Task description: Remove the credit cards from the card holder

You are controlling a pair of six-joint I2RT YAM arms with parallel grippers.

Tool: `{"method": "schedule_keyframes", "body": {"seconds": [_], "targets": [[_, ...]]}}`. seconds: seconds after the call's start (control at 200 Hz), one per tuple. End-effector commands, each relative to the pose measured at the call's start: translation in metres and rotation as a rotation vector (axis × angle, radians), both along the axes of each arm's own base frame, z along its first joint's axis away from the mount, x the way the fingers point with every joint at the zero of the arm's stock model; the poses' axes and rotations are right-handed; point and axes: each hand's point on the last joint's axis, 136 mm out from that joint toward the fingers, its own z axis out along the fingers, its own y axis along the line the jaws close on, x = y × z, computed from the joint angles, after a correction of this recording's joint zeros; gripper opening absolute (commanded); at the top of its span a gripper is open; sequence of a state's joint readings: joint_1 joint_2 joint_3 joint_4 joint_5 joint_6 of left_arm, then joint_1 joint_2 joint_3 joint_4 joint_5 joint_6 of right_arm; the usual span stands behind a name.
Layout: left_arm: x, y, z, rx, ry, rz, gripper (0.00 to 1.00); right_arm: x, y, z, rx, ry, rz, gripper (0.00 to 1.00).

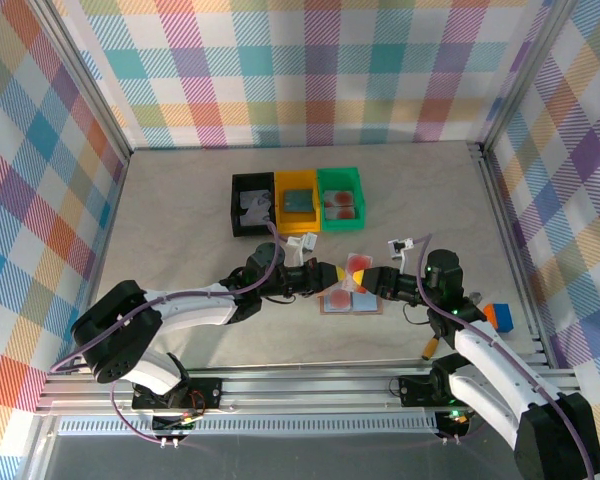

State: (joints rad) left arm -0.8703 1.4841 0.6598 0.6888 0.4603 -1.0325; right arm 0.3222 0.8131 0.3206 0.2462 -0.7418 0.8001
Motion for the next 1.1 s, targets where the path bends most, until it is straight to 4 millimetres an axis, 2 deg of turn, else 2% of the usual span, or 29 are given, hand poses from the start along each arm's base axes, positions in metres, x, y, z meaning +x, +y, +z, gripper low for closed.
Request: {"method": "schedule_keyframes", "body": {"seconds": [0.0,0.155,0.33,0.435,0.535,0.59,0.635,0.82,1.0,1.095], "targets": [[-0.007,-0.004,0.002,-0.026,-0.012,-0.033,0.0,-0.004,0.002,0.007,0.009,-0.046,0.022,0.17],[-0.006,-0.004,0.002,-0.026,-0.014,-0.033,0.0,-0.005,0.002,0.007,0.004,-0.043,0.02,0.12],[-0.007,-0.006,0.005,-0.022,-0.025,-0.047,0.0,-0.004,0.0,0.005,-0.007,-0.037,0.008,0.0],[-0.006,-0.006,0.007,-0.02,-0.035,-0.048,0.0,-0.003,0.0,0.004,-0.014,-0.031,-0.001,0.0],[-0.006,-0.004,0.011,-0.02,-0.046,-0.052,0.11,-0.002,-0.001,0.005,-0.016,-0.032,-0.007,0.0],[-0.005,-0.002,0.013,-0.018,-0.055,-0.05,0.22,-0.001,-0.001,0.006,-0.019,-0.031,-0.011,0.0],[-0.005,0.0,0.015,-0.013,-0.064,-0.051,0.26,-0.001,-0.002,0.007,-0.024,-0.028,-0.018,0.0],[-0.005,0.009,0.033,-0.008,-0.129,-0.044,0.61,0.008,-0.007,0.017,-0.027,-0.051,-0.081,0.0],[-0.004,0.017,0.04,-0.005,-0.153,-0.005,0.93,0.022,-0.015,0.035,0.02,-0.075,-0.187,0.0],[-0.002,0.019,0.045,-0.021,-0.153,0.016,0.99,0.029,-0.023,0.046,0.064,-0.085,-0.263,0.0]]}}
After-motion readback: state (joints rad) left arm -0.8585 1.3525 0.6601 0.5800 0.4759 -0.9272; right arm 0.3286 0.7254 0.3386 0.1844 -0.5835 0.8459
